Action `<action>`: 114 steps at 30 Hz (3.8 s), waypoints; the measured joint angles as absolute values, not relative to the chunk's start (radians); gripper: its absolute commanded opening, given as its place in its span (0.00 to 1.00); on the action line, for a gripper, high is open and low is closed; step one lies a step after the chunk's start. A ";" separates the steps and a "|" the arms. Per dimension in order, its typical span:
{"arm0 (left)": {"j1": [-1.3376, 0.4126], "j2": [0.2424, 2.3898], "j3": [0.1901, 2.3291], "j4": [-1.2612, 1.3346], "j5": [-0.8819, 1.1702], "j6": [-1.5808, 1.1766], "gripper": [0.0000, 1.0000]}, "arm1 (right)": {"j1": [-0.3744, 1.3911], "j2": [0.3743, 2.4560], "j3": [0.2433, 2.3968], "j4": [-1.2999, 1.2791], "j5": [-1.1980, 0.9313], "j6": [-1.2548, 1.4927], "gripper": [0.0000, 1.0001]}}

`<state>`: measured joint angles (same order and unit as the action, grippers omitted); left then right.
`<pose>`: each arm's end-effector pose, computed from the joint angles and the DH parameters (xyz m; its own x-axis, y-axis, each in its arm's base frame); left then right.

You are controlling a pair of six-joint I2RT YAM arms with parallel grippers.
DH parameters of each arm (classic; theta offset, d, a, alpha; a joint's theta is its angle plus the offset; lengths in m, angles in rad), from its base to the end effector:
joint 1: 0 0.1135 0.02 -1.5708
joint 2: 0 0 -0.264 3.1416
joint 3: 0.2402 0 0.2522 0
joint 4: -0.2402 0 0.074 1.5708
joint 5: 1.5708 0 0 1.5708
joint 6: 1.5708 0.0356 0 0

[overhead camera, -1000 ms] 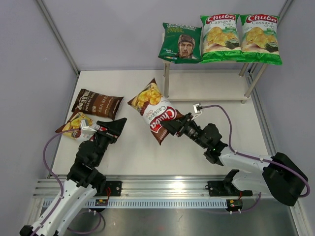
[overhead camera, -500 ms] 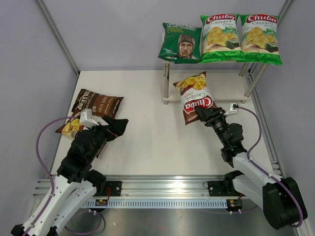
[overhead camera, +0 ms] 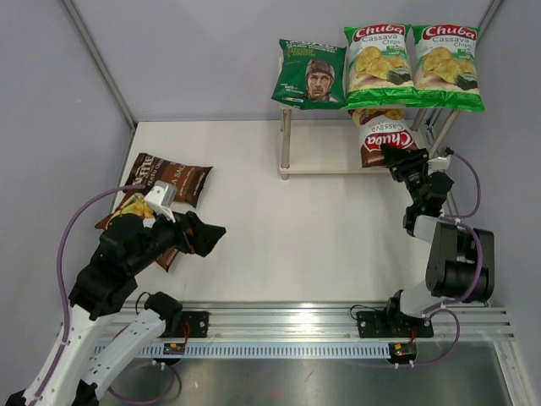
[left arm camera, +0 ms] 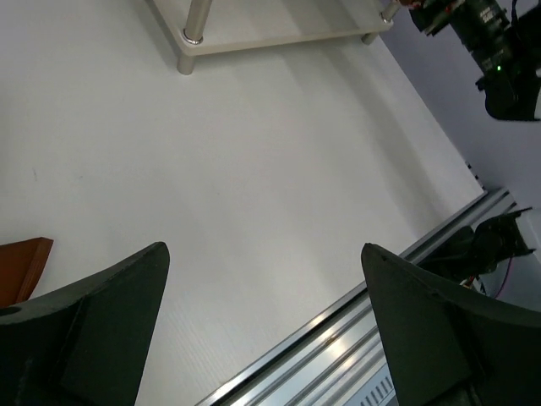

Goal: Place and organize the chips bags onto the shelf

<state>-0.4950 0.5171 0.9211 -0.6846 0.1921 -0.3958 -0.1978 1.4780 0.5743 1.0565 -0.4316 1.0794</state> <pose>0.0820 -0.0520 0.3653 -0.4669 -0.1780 -0.8662 0.4853 0.7673 -0.4192 0.2964 -0.0442 0.2372 -0.1296 0.8427 -0.5225 -0.2386 0.4849 0.8414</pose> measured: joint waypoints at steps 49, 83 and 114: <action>-0.496 0.287 0.807 -0.687 0.151 -0.284 0.99 | -0.397 2.077 0.785 1.224 -0.464 1.288 0.56; -0.496 0.430 0.821 -0.725 -0.009 -0.300 0.99 | -0.461 1.906 0.809 0.725 -0.513 1.199 0.96; -0.496 0.420 0.821 -0.740 -0.046 -0.307 0.99 | -0.373 1.908 1.016 0.482 -0.327 1.358 0.76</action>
<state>-0.4957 0.4202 0.8211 -0.7399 -0.0456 -0.3073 -0.3725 1.9079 1.0157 0.4820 -0.3275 1.3582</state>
